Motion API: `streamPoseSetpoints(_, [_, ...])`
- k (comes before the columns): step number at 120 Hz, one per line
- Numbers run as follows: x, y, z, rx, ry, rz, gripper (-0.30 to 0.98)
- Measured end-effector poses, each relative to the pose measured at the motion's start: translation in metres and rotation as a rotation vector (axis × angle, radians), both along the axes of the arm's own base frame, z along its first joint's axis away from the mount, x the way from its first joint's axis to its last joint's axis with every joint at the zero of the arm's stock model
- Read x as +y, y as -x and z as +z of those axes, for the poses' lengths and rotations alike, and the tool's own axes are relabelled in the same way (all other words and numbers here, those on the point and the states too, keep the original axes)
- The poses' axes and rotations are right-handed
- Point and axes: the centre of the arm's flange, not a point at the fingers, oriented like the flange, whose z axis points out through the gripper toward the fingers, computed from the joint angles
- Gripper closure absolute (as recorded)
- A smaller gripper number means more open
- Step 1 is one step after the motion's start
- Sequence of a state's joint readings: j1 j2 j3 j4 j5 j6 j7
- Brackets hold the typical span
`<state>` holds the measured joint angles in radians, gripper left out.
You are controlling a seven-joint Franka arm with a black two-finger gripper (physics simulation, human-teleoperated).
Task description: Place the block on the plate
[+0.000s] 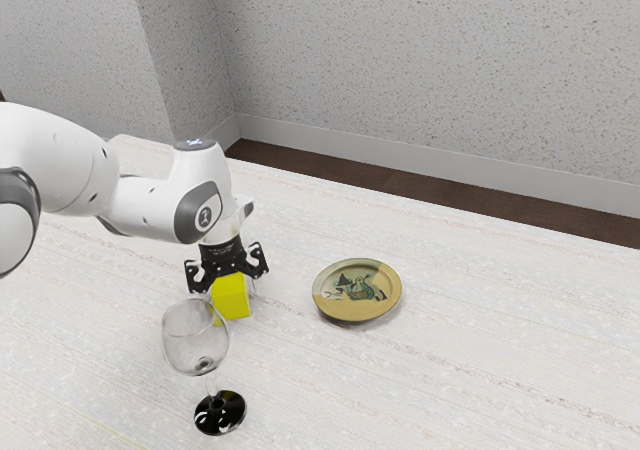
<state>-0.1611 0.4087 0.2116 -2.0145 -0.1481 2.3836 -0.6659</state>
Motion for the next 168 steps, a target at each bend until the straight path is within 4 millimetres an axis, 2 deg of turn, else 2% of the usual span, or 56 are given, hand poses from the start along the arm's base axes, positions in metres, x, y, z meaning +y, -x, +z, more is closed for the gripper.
streamPoseSetpoints(50, [0.000, -0.002, 0.002, -0.006, 0.006, -0.017, 0.22])
streamPoseSetpoints(100, [-0.001, -0.002, 0.003, -0.005, 0.009, -0.024, 0.24])
streamPoseSetpoints(132, [-0.002, -0.002, 0.014, -0.015, 0.013, -0.029, 0.29])
streamPoseSetpoints(148, [-0.005, -0.006, 0.033, -0.036, 0.018, -0.036, 0.29])
streamPoseSetpoints(168, [-0.001, -0.026, 0.088, -0.086, 0.025, -0.050, 0.29])
